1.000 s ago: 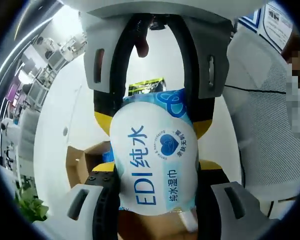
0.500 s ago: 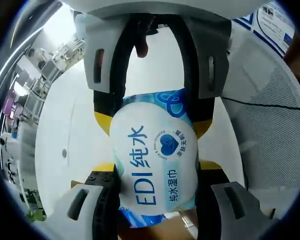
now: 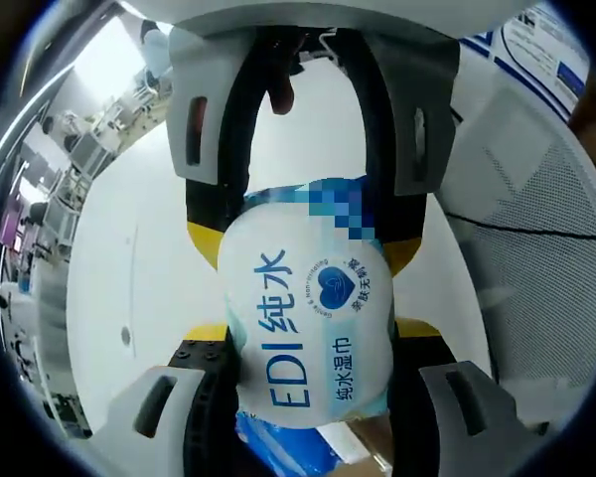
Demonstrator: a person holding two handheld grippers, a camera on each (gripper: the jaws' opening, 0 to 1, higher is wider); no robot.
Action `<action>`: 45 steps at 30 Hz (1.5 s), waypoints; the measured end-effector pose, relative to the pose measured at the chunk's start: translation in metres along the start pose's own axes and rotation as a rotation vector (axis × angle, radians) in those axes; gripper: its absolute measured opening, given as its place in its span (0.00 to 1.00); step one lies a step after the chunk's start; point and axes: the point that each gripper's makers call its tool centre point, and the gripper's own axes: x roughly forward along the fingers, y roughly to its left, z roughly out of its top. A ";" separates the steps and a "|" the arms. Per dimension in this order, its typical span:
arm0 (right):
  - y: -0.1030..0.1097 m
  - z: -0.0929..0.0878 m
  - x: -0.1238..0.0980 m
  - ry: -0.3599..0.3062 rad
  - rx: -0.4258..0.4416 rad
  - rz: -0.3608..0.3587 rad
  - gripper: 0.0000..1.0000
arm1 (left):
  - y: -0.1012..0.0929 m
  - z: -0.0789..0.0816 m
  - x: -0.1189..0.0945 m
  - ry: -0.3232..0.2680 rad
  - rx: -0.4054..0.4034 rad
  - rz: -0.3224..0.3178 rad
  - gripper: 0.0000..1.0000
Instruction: Operate the shoe box by opening the lid, removing the specified soft item, and placing it in the target area until the item is outside and the box remains undamaged.
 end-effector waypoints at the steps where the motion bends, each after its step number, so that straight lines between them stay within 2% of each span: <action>1: -0.001 -0.002 -0.001 0.002 0.002 0.001 0.54 | 0.001 0.001 0.001 -0.001 0.000 -0.002 0.59; 9: -0.009 -0.017 -0.005 0.013 0.008 0.001 0.54 | 0.008 0.012 0.011 -0.011 0.005 -0.007 0.59; 20: -0.015 -0.031 0.000 0.020 0.001 0.018 0.54 | 0.013 0.017 0.026 -0.017 -0.012 -0.013 0.59; 45: -0.020 -0.049 0.032 0.009 -0.015 0.085 0.54 | 0.019 0.001 0.059 -0.001 -0.074 -0.033 0.59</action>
